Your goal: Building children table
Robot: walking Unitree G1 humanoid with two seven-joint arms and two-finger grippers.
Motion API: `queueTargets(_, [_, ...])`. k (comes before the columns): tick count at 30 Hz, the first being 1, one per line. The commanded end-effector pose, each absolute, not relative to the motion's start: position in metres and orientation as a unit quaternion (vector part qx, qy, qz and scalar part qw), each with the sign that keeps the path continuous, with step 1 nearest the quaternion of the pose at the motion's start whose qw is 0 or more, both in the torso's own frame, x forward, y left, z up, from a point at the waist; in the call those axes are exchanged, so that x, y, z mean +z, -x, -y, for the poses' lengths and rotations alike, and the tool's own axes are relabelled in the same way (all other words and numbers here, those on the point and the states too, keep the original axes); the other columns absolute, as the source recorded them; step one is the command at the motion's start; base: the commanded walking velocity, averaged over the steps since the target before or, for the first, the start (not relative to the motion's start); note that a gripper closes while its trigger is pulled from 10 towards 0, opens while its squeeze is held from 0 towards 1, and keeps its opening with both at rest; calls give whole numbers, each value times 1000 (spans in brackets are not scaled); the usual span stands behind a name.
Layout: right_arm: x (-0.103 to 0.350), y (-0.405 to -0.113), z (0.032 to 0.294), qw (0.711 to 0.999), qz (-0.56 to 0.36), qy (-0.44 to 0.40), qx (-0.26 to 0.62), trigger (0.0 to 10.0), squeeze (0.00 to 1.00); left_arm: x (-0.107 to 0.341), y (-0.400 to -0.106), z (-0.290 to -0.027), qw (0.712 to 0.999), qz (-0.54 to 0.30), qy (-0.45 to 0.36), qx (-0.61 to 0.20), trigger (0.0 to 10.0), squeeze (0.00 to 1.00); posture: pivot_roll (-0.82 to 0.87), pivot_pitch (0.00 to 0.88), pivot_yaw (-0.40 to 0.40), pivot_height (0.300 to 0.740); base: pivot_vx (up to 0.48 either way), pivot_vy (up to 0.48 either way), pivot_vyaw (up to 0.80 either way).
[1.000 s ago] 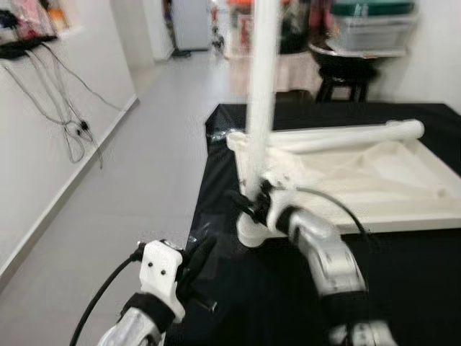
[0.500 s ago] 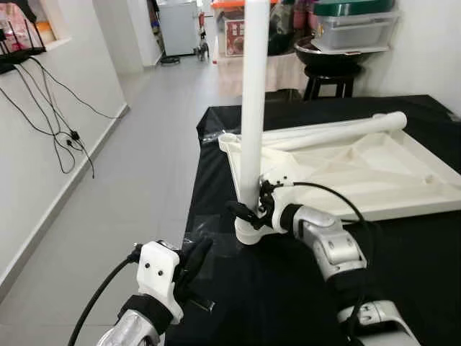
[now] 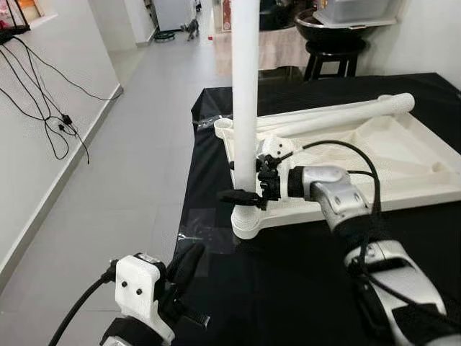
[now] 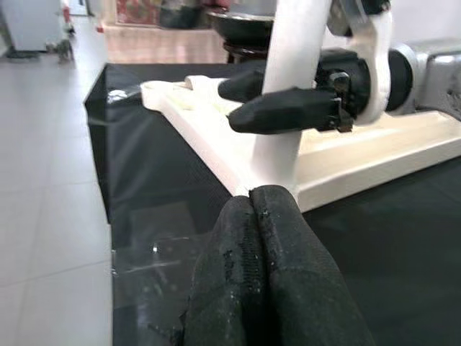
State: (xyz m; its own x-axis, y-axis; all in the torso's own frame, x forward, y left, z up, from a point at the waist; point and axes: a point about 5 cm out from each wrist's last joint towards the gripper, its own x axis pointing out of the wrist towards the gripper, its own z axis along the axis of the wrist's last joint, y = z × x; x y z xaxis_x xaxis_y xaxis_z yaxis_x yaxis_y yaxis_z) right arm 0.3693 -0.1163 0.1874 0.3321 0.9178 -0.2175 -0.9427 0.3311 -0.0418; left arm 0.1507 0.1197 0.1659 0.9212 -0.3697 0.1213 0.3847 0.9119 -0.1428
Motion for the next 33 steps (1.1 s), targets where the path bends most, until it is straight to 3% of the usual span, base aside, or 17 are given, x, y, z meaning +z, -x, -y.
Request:
queueTargets(1, [181,-369,113,806,-88,75,580,0,0,168,-149,-118,977,54,90,-186,10000,0,-11,41,49,740,0,0,0])
queueTargets(6, [170,-366,120,805,-95,79,580,0,0,165,-150,-116,975,57,120,-181,10000,0,-15,45,46,740,0,0,0])
queueTargets(11, [158,-360,132,833,-91,85,540,0,0,160,-152,-118,979,57,127,-149,10000,0,-16,53,43,740,0,0,0])
queueTargets(12, [149,-355,133,852,-102,76,507,0,0,160,-151,-119,980,60,124,-143,10000,0,-9,66,32,740,0,0,0])
queueTargets(13, [137,-351,126,907,-114,61,401,0,0,161,-151,-121,980,63,123,-142,10000,0,-21,73,44,740,0,0,0])
queueTargets(14, [119,-326,108,918,-145,37,367,0,0,162,-152,-121,979,65,121,-149,10000,0,-26,90,48,740,0,0,0])
queueTargets(17, [119,-326,108,918,-145,37,367,0,0,162,-152,-121,979,65,121,-149,10000,0,-26,90,48,740,0,0,0])
queueTargets(18, [112,-305,98,924,-165,19,345,0,0,163,-152,-122,978,66,120,-155,10000,0,-29,91,54,740,0,0,0])
queueTargets(25, [118,-318,99,931,-152,25,331,0,0,161,-156,-120,975,68,118,-176,10000,0,-32,56,54,740,0,0,0])
queueTargets(26, [124,-332,99,931,-144,39,332,10000,0,161,-158,-119,974,75,114,-181,10000,0,-33,58,60,740,0,0,0])
queueTargets(27, [124,-332,99,931,-144,39,332,10000,0,161,-158,-119,974,75,114,-181,10000,0,-33,58,60,740,0,0,0])
queueTargets(29, [129,-333,97,919,-143,38,366,10000,1000,162,-158,-118,974,77,115,-181,10000,0,-34,56,63,740,0,0,0])
queueTargets(33, [159,-335,95,897,-89,20,433,10000,1000,162,-160,-116,972,77,119,-185,10000,0,-36,53,62,740,0,0,0])
